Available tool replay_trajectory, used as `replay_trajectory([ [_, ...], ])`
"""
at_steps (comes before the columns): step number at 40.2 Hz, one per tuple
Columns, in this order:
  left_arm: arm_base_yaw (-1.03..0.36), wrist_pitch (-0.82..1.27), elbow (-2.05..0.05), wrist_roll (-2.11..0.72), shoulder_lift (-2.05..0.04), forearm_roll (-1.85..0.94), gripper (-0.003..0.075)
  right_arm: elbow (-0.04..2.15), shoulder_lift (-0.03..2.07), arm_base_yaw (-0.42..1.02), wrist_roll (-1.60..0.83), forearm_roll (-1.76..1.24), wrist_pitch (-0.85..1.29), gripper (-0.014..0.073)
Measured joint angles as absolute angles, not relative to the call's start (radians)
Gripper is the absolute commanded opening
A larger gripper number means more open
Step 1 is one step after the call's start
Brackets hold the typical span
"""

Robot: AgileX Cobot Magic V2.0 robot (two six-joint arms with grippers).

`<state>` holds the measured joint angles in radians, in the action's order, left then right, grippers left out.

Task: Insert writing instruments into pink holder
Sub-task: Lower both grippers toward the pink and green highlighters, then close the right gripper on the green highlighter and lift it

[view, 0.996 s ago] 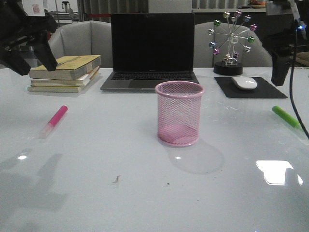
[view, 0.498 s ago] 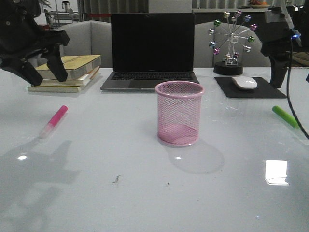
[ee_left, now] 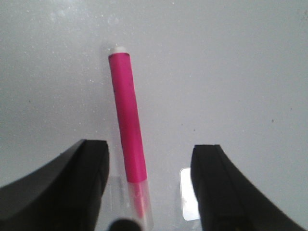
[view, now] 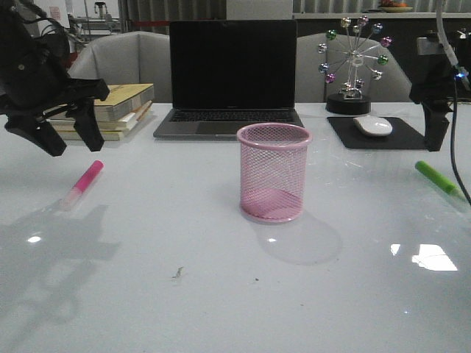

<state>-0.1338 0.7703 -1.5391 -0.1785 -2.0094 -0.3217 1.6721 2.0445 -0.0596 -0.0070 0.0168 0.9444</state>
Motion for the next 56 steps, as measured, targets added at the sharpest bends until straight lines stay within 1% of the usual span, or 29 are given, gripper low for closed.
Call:
replay_trajectory([
  [8, -0.134, 0.717, -1.539, -0.179, -2.015, -0.288, 0.0446, 1.672, 2.047, -0.060, -0.007, 0.007, 0.919, 0.0603],
  [15, -0.134, 0.717, -1.539, -0.179, -2.015, -0.253, 0.0446, 1.672, 2.047, -0.060, -0.007, 0.000, 0.918, 0.0603],
  [38, -0.138, 0.729, -1.539, -0.179, -2.015, -0.274, 0.0446, 1.672, 2.048, -0.060, -0.007, 0.000, 0.899, 0.0603],
  [56, -0.138, 0.729, -1.539, -0.179, -2.015, -0.274, 0.0446, 1.672, 2.108, -0.058, -0.019, -0.059, 0.926, 0.0603],
])
